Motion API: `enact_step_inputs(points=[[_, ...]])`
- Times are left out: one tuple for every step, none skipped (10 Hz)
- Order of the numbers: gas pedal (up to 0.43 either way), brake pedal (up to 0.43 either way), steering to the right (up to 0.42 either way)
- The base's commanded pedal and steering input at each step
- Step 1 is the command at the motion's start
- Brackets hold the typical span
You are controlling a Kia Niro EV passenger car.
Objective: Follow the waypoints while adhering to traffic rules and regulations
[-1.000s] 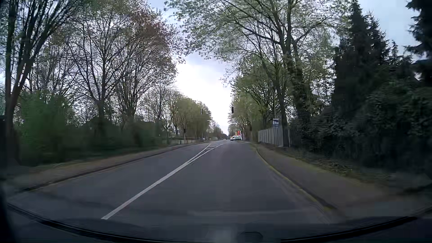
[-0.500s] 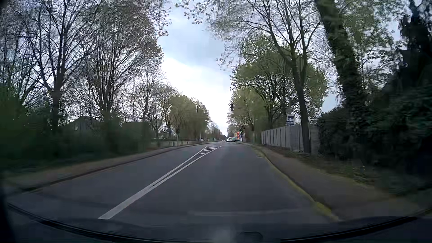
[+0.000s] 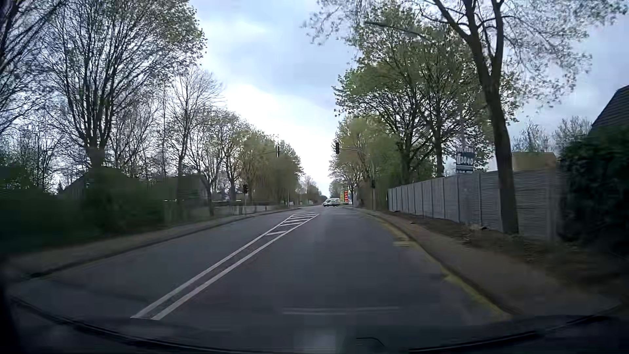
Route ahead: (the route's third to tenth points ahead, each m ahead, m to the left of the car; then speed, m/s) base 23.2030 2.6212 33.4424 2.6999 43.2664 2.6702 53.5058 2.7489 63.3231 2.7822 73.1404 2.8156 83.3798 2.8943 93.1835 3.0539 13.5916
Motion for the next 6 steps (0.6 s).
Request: enact_step_inputs(points=[[0.169,0.0,0.001],[0.169,0.0,0.001],[0.169,0.0,0.001],[0.169,0.0,0.001],[0.157,0.0,0.001],[0.157,0.0,0.001]])
